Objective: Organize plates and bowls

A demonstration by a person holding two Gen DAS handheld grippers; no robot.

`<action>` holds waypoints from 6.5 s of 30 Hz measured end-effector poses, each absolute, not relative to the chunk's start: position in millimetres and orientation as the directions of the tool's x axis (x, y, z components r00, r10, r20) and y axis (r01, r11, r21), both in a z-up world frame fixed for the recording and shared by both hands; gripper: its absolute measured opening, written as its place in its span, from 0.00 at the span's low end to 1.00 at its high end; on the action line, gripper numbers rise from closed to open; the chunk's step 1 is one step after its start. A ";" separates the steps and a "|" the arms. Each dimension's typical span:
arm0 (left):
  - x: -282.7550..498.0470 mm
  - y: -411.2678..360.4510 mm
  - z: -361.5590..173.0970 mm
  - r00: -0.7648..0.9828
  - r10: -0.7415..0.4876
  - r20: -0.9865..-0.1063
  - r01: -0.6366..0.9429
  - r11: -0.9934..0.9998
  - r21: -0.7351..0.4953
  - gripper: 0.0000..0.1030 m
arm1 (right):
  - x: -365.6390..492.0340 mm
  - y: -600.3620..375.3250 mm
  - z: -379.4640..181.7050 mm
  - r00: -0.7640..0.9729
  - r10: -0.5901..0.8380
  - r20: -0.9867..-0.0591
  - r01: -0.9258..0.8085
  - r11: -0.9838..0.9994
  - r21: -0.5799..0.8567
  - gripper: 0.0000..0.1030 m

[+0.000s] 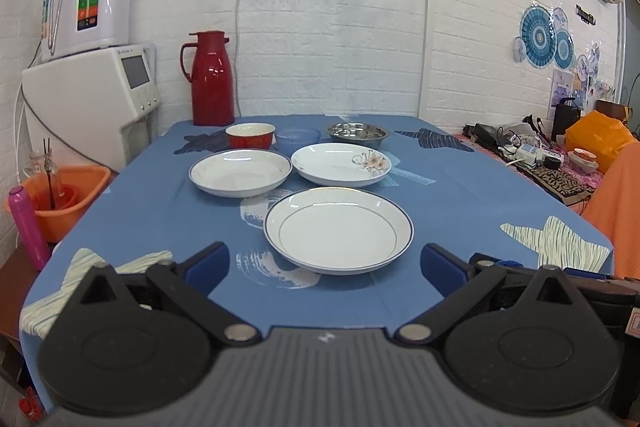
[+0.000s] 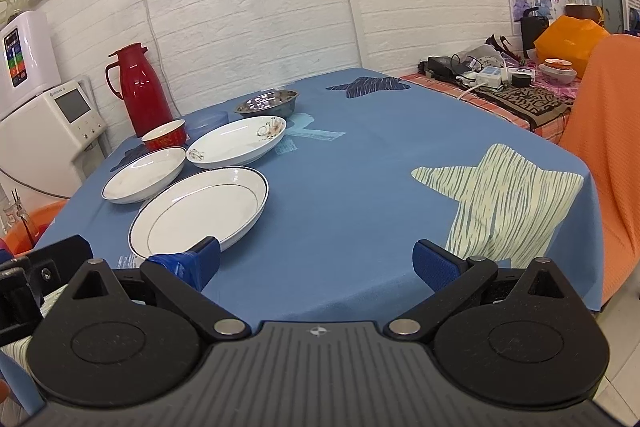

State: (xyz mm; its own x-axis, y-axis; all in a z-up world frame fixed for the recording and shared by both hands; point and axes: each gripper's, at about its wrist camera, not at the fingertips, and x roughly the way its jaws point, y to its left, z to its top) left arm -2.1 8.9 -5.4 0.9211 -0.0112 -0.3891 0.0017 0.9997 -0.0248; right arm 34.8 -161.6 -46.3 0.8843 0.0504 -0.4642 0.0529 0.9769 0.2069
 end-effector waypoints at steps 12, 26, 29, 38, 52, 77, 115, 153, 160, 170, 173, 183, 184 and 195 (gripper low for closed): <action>62.9 85.6 -24.8 0.847 0.065 -0.527 -0.163 0.976 -0.141 0.98 | 68.5 -160.0 -58.5 0.842 0.039 -0.538 0.062 0.984 0.170 0.88; 147.3 87.2 -29.9 0.762 0.013 -0.648 -0.110 0.988 -0.109 0.98 | 151.0 -132.1 -49.4 0.763 0.066 -0.643 0.005 0.994 0.108 0.88; 179.3 88.0 -31.0 0.695 -0.044 -0.718 -0.037 0.995 -0.096 0.98 | 186.5 -126.9 -49.1 0.703 0.099 -0.705 -0.045 0.994 0.095 0.88; 243.3 111.2 -49.6 0.488 -0.203 -0.849 0.063 0.978 -0.198 0.97 | 267.0 -103.0 -66.4 0.436 0.146 -0.888 -0.187 0.980 0.069 0.88; 252.4 100.7 -63.6 0.506 -0.150 -0.849 0.098 0.988 -0.116 0.97 | 278.5 -101.1 -65.8 0.466 0.161 -0.870 -0.238 0.970 0.051 0.89; 227.9 140.2 -46.6 0.530 -0.260 -0.807 0.072 0.962 -0.263 0.16 | 237.1 -77.3 -59.6 0.424 0.428 -0.799 -0.282 0.900 0.332 0.30; 306.0 253.0 -7.3 0.624 -0.075 -0.778 -0.119 0.975 -0.190 0.63 | 395.5 67.2 -3.5 0.516 0.373 -0.771 -0.633 0.772 -0.050 0.41; 345.4 244.9 -52.6 0.570 -0.067 -0.819 -0.134 0.976 -0.174 0.29 | 406.6 93.7 -57.9 0.365 0.369 -0.855 -0.591 0.801 0.093 0.54; 345.5 259.9 -51.9 0.579 -0.139 -0.804 -0.179 0.939 -0.292 0.24 | 400.7 79.6 -56.9 0.395 0.401 -0.826 -0.563 0.816 0.127 0.33; 337.2 256.9 -30.7 0.605 -0.083 -0.792 -0.166 0.959 -0.228 0.22 | 385.7 69.1 -50.9 0.353 0.495 -0.794 -0.481 0.824 0.299 0.40; 330.9 254.3 -22.0 0.621 -0.068 -0.781 -0.163 0.963 -0.213 0.22 | 376.7 68.4 -40.8 0.378 0.500 -0.779 -0.498 0.819 0.284 0.42; 273.4 241.7 1.8 0.636 -0.070 -0.768 -0.152 0.965 -0.214 0.22 | 327.0 55.1 -17.9 0.357 0.529 -0.770 -0.506 0.802 0.316 0.45; 264.6 237.7 3.2 0.638 -0.067 -0.767 -0.148 0.967 -0.208 0.22 | 319.6 54.1 -16.0 0.358 0.526 -0.772 -0.513 0.801 0.308 0.46; 178.1 197.6 -23.0 0.610 -0.040 -0.792 -0.128 0.981 -0.148 0.23 | 243.0 42.2 -24.4 0.378 0.475 -0.795 -0.518 0.820 0.244 0.50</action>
State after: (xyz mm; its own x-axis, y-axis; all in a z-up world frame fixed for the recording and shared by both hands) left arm 178.1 197.6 -23.0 0.6098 -0.0402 -0.7915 -0.1275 0.9807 -0.1481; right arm 243.0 42.2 -24.4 0.3782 0.4751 -0.7945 -0.5181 0.8199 0.2436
